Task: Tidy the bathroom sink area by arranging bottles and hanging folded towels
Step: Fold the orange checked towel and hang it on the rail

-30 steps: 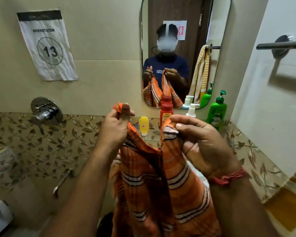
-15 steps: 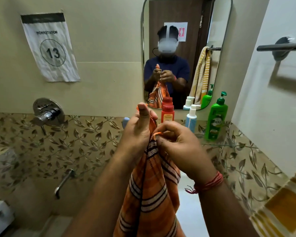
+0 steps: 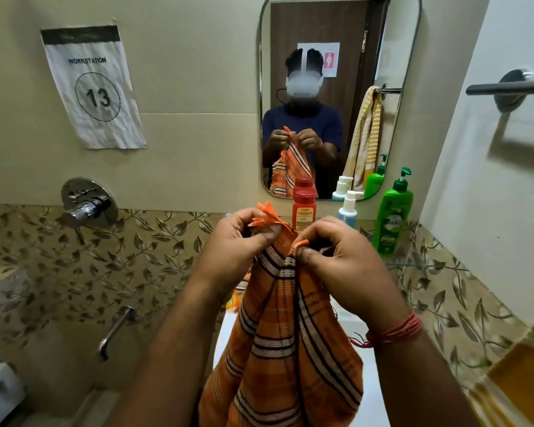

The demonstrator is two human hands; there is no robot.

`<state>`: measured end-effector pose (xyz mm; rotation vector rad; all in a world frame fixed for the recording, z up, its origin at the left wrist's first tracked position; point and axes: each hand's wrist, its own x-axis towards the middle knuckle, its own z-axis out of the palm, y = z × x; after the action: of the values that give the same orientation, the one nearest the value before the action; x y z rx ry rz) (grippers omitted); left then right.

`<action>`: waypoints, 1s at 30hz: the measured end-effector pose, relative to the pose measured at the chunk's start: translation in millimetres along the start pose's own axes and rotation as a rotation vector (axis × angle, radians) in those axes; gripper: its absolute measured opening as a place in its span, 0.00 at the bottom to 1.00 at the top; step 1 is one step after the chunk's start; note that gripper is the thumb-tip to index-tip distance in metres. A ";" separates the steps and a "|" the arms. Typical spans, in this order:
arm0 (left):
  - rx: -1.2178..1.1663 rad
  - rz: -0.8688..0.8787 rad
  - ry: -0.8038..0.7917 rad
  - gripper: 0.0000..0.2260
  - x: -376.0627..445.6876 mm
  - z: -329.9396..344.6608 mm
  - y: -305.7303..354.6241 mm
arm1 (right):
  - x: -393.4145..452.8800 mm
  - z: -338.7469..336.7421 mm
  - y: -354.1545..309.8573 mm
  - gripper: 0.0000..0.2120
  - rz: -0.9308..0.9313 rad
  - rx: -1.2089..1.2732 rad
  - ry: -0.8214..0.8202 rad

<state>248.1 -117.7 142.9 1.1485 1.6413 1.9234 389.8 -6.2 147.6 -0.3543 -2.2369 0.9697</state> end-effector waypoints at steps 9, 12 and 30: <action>0.003 -0.013 0.024 0.07 -1.2 22.5 -9.8 | 1.5 4.5 -7.5 0.06 -0.098 0.118 0.099; -0.072 -0.065 -0.019 0.10 -1.9 26.6 -14.8 | 5.9 6.2 -5.4 0.05 -0.080 0.025 0.179; -0.394 -0.258 0.137 0.05 3.2 36.0 -31.2 | 2.9 28.5 16.3 0.10 -0.069 -0.129 0.192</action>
<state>266.6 -84.1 114.4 0.6329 1.3126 2.0636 368.3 -9.0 122.8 -0.4069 -2.1263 0.7262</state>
